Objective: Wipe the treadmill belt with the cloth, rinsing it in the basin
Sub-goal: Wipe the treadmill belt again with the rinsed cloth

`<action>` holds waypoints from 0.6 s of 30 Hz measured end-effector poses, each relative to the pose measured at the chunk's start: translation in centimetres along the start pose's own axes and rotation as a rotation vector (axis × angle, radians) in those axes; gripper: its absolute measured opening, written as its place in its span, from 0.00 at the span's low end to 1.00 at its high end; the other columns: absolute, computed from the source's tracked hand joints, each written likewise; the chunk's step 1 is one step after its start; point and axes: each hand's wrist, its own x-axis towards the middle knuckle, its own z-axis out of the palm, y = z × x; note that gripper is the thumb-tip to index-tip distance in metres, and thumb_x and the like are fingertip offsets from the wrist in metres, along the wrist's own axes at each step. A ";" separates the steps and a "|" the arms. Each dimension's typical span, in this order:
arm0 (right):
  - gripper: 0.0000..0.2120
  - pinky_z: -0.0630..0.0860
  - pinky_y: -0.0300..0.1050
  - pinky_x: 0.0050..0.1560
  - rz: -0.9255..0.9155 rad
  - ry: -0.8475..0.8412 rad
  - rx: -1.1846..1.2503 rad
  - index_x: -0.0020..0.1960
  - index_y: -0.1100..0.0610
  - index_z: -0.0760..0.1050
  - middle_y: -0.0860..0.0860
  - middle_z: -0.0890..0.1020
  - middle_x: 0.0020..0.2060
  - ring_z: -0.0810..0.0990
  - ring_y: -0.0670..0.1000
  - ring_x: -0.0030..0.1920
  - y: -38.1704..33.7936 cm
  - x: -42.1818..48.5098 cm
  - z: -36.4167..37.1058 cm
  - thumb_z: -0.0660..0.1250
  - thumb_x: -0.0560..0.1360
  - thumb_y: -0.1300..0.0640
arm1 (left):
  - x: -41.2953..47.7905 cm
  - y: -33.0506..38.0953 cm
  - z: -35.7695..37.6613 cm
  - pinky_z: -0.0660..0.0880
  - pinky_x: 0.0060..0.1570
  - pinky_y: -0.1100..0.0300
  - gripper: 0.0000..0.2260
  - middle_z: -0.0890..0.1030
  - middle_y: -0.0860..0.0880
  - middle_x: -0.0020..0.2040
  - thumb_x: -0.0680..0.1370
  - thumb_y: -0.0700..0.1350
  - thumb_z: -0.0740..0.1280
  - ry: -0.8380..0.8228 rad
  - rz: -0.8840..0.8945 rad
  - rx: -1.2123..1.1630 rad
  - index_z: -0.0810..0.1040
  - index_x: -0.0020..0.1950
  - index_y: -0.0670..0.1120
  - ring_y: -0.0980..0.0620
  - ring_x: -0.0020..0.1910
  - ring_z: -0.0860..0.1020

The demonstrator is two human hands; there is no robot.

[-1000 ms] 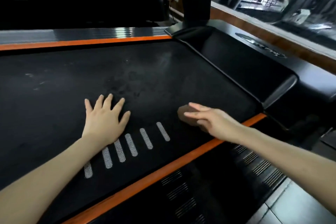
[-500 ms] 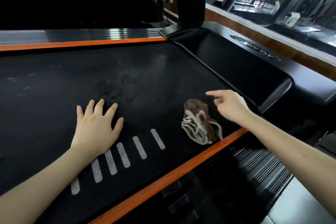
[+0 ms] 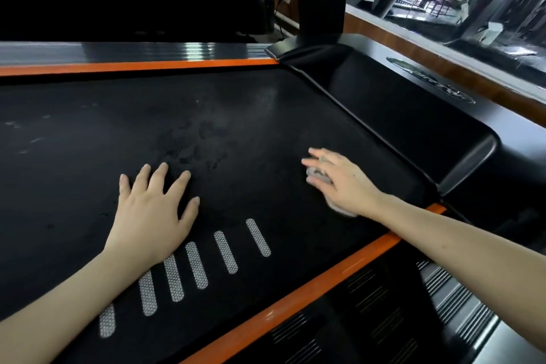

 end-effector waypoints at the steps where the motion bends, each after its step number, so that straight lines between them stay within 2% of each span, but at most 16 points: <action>1: 0.20 0.55 0.40 0.70 0.068 0.054 -0.010 0.66 0.56 0.73 0.57 0.71 0.68 0.66 0.55 0.70 0.7 1.8 0.5 0.62 0.78 0.48 | 0.0 0.1 0.0 0.59 0.65 0.33 0.31 0.72 0.35 0.67 0.76 0.61 0.46 -0.001 0.000 0.000 0.73 0.69 0.45 0.32 0.68 0.66; 4: 0.15 0.64 0.48 0.65 0.405 0.175 0.000 0.60 0.57 0.75 0.56 0.75 0.61 0.71 0.57 0.64 0.6 6.7 1.0 0.57 0.80 0.51 | 0.0 0.2 0.0 0.60 0.65 0.33 0.31 0.72 0.35 0.66 0.75 0.61 0.46 -0.005 -0.004 -0.001 0.73 0.68 0.46 0.33 0.68 0.66; 5: 0.13 0.67 0.50 0.61 0.445 0.210 -0.021 0.55 0.58 0.75 0.57 0.76 0.56 0.74 0.58 0.59 -0.4 7.6 0.9 0.55 0.80 0.53 | 0.1 0.2 0.0 0.60 0.65 0.33 0.31 0.72 0.36 0.67 0.75 0.62 0.46 -0.007 -0.008 -0.002 0.73 0.69 0.46 0.33 0.68 0.66; 7: 0.10 0.70 0.52 0.54 0.356 0.229 0.000 0.44 0.60 0.73 0.60 0.78 0.50 0.76 0.61 0.52 -4.2 7.6 0.8 0.56 0.79 0.58 | 0.1 0.1 0.0 0.59 0.67 0.34 0.32 0.71 0.36 0.68 0.75 0.62 0.45 -0.013 -0.008 -0.002 0.72 0.69 0.47 0.34 0.70 0.65; 8: 0.11 0.70 0.53 0.55 0.251 0.208 0.050 0.43 0.60 0.74 0.62 0.79 0.51 0.76 0.63 0.53 -6.6 6.6 1.0 0.57 0.79 0.58 | 0.0 0.1 0.1 0.58 0.67 0.35 0.32 0.71 0.37 0.68 0.75 0.62 0.45 -0.014 -0.009 -0.002 0.71 0.70 0.48 0.34 0.70 0.64; 10: 0.14 0.66 0.52 0.64 0.005 0.134 0.162 0.53 0.61 0.79 0.62 0.77 0.60 0.73 0.62 0.62 -10.7 4.4 2.3 0.59 0.79 0.54 | 0.0 0.0 0.0 0.57 0.68 0.35 0.32 0.70 0.37 0.69 0.75 0.63 0.44 -0.009 -0.015 -0.009 0.71 0.70 0.48 0.35 0.71 0.63; 11: 0.16 0.63 0.52 0.68 -0.109 0.080 0.182 0.58 0.60 0.78 0.59 0.74 0.65 0.69 0.60 0.67 -11.9 3.4 3.0 0.60 0.79 0.51 | 0.0 0.0 0.0 0.57 0.68 0.36 0.32 0.70 0.37 0.69 0.75 0.63 0.44 -0.012 -0.011 -0.011 0.70 0.71 0.48 0.35 0.71 0.63; 13: 0.19 0.62 0.54 0.71 -0.253 0.022 0.156 0.61 0.59 0.76 0.57 0.73 0.67 0.67 0.58 0.70 -12.0 3.2 3.8 0.61 0.78 0.48 | -0.1 -0.2 0.1 0.56 0.69 0.37 0.32 0.69 0.38 0.70 0.75 0.63 0.44 -0.015 -0.003 -0.013 0.70 0.71 0.49 0.36 0.71 0.63; 15: 0.17 0.67 0.52 0.68 -0.276 0.067 0.151 0.57 0.61 0.79 0.60 0.76 0.63 0.73 0.59 0.65 -9.9 4.5 3.5 0.62 0.76 0.51 | -0.1 -0.4 0.0 0.55 0.70 0.39 0.33 0.68 0.39 0.71 0.75 0.64 0.43 -0.012 -0.001 -0.017 0.68 0.72 0.50 0.37 0.72 0.61; 18: 0.09 0.75 0.52 0.57 -0.102 0.166 0.025 0.44 0.62 0.82 0.62 0.82 0.51 0.79 0.62 0.57 -3.4 7.1 1.9 0.63 0.72 0.63 | -0.2 -0.3 0.0 0.51 0.72 0.41 0.34 0.65 0.41 0.73 0.74 0.65 0.40 -0.026 -0.007 -0.019 0.65 0.74 0.52 0.39 0.74 0.58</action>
